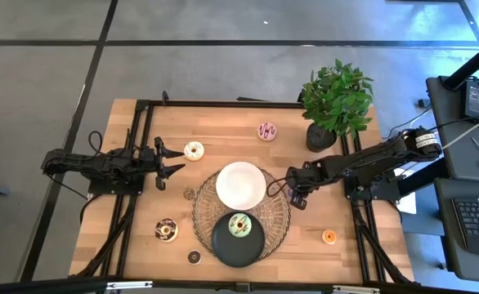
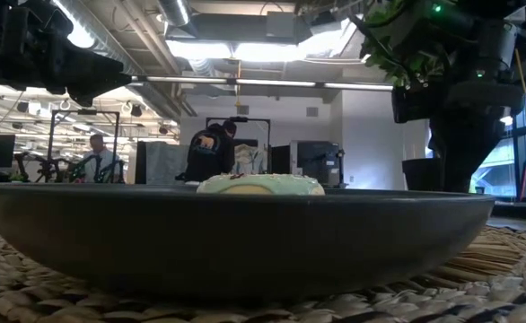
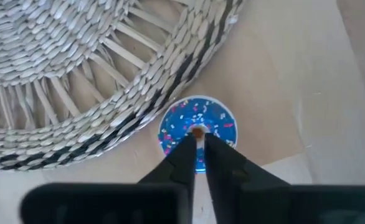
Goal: Pick & Place donuts
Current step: Put the small blue doughnut on the white plate
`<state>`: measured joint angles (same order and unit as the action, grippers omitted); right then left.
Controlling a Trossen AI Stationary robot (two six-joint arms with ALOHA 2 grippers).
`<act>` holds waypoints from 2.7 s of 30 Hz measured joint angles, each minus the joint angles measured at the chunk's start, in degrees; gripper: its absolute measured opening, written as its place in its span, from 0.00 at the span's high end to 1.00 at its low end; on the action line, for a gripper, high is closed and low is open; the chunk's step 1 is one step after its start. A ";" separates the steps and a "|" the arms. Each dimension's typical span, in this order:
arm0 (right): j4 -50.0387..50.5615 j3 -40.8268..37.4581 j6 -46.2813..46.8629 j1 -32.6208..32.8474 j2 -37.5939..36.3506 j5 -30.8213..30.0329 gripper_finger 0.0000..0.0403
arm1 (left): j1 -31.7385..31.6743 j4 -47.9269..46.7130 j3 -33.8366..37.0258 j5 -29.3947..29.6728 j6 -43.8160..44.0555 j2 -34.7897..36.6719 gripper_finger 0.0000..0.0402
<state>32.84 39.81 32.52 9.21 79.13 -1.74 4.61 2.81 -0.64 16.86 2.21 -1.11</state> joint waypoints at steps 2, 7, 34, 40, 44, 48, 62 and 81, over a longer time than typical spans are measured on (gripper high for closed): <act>-0.01 0.00 0.15 0.20 0.00 -0.08 0.83 | -0.01 -0.02 -0.01 0.02 0.01 0.01 0.53; -0.15 0.00 1.72 0.25 0.00 -0.08 0.64 | -0.01 0.00 -0.01 0.02 0.01 -0.01 0.53; -3.89 -2.99 3.14 0.23 2.23 -1.69 0.78 | 0.00 -0.01 -0.01 0.02 -0.01 -0.01 0.53; -3.89 -2.99 1.43 0.23 2.23 -1.59 0.92 | 0.01 0.00 0.00 0.02 -0.01 0.00 0.53; -2.19 -1.08 -0.43 -0.08 2.25 -1.58 0.97 | 0.01 -0.01 -0.01 0.02 -0.01 -0.01 0.53; -2.17 3.78 -4.15 -0.10 2.25 -1.63 0.95 | 0.00 -0.02 -0.01 0.02 -0.01 0.00 0.53; -14.52 21.42 -23.71 -7.06 9.64 -3.74 0.90 | -0.01 -0.02 -0.01 0.13 -0.01 -0.01 0.53; -9.11 37.94 -29.82 -14.77 36.39 8.32 0.90 | 0.01 0.31 -0.01 3.16 -0.02 -0.01 0.53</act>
<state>23.73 77.76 2.70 -5.56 115.52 6.57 4.62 3.11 -0.64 20.02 2.19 -1.13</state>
